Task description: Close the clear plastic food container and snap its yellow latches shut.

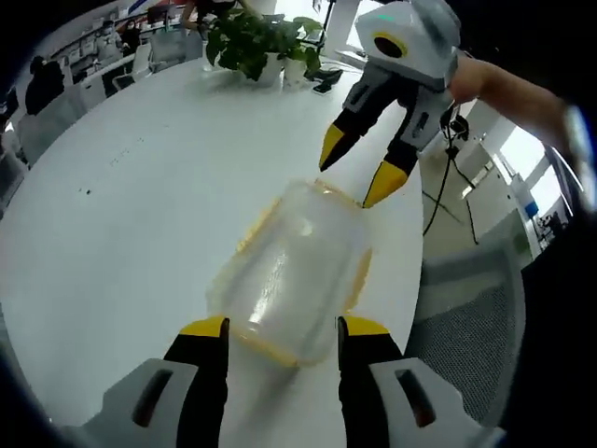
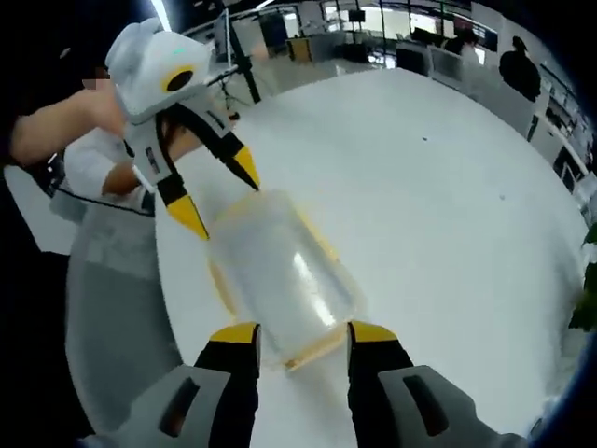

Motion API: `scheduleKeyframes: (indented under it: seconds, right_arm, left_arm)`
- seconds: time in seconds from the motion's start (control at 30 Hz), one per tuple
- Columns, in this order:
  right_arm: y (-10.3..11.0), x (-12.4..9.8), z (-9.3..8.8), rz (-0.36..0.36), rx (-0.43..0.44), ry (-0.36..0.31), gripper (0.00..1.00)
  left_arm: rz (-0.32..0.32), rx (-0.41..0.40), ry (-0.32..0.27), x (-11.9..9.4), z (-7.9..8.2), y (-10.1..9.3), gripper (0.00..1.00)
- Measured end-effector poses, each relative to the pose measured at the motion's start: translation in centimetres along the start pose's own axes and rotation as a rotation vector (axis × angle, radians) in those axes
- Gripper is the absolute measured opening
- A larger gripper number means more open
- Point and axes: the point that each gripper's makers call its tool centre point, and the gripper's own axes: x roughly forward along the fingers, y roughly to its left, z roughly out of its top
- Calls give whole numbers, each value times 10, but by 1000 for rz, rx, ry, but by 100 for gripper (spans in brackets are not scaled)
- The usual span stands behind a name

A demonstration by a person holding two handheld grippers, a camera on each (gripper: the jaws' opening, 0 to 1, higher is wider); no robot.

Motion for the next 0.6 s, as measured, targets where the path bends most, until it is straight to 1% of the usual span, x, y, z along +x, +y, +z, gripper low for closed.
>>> scheduleKeyframes:
  seconds: [0.07, 0.1, 0.13, 0.17, 0.2, 0.23, 0.27, 0.3, 0.33, 0.37, 0.53, 0.57, 0.6]
  right_arm:
    - [2, 0, 1, 8, -27, -8, 38]
    - [5, 1, 5, 27, -76, -27, 41]
    - [7, 1, 7, 30, -92, -40, 48]
    - [8, 1, 6, 33, -96, -34, 53]
    - [9, 2, 6, 36, -112, -27, 55]
    - [10, 2, 6, 46, -176, -21, 54]
    - [11, 3, 6, 51, -211, -21, 53]
    - [11, 4, 3, 46, -212, -3, 53]
    - [12, 5, 2, 48, -222, 7, 52]
    - [12, 6, 3, 49, -262, 11, 50]
    - [11, 7, 6, 40, -271, 22, 49]
    - [10, 8, 6, 40, -273, 22, 49]
    - [9, 8, 8, 37, -277, 24, 49]
  left_arm:
    - [2, 11, -2, 0, 1, 0, 50]
    - [-5, 38, -3, 0, 1, -2, 51]
    - [-12, 50, 3, 0, 1, -3, 52]
    - [-23, 72, 8, 1, 1, -4, 53]
    - [-24, 94, 13, 1, 1, -4, 55]
    - [-21, 131, 18, 1, 1, -3, 56]
    - [-22, 150, 26, 2, 0, -3, 57]
    - [-26, 181, 38, 2, 0, -3, 57]
    - [-25, 197, 37, 3, 1, -3, 58]
    - [-22, 209, 38, 4, 2, -3, 58]
    - [-38, 225, 40, 5, 9, -5, 57]
    - [-35, 243, 58, 5, 8, -4, 56]
    - [-28, 270, 65, 6, 8, -2, 55]
